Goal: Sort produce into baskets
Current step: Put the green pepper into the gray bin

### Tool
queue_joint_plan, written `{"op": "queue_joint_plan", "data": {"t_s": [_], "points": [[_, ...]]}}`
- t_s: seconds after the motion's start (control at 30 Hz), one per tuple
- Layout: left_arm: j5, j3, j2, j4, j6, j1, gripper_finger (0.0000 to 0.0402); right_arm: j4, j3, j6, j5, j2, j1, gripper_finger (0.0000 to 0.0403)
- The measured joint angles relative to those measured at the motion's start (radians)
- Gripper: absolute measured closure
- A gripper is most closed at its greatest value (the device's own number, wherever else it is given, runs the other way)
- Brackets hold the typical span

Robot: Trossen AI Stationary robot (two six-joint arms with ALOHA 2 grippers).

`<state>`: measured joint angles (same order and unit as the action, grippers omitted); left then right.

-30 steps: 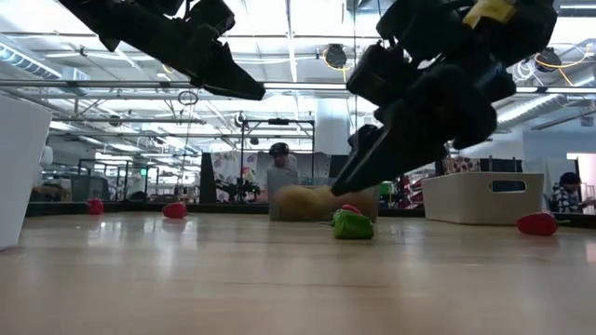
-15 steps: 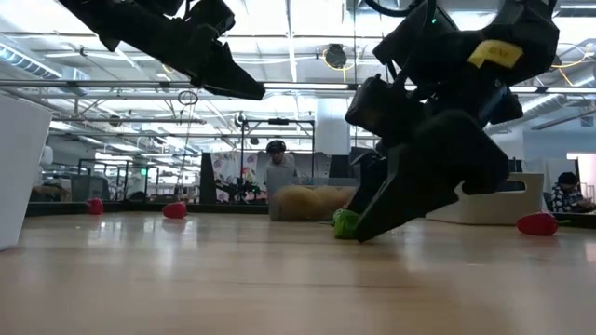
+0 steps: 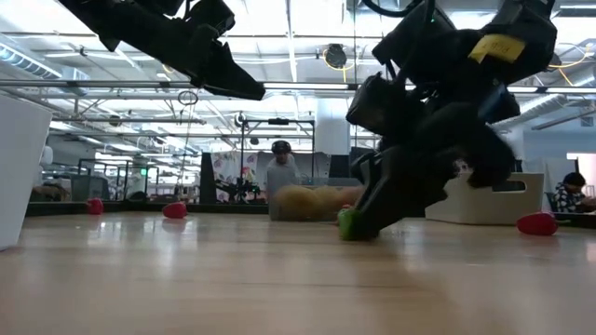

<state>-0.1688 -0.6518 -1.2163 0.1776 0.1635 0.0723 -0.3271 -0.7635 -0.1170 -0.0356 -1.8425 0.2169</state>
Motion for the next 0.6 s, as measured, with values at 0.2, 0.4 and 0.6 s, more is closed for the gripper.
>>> {"op": "queue_joint_plan", "data": {"t_s": [0.2,0.4,0.6], "points": [[0.000,0.000,0.000,0.000,0.000,0.000,0.0158,0.116,0.001,0.006,-0.049,0.112,-0.012,0.0357],[0.000,0.000,0.000,0.000,0.000,0.000,0.0158,0.414,0.000,0.031,0.003,0.342,-0.070,0.0344],[0.000,0.000,0.000,0.000,0.000,0.000,0.0158,0.801,0.000,0.011,0.342,0.576,-0.152,0.0342]]}}
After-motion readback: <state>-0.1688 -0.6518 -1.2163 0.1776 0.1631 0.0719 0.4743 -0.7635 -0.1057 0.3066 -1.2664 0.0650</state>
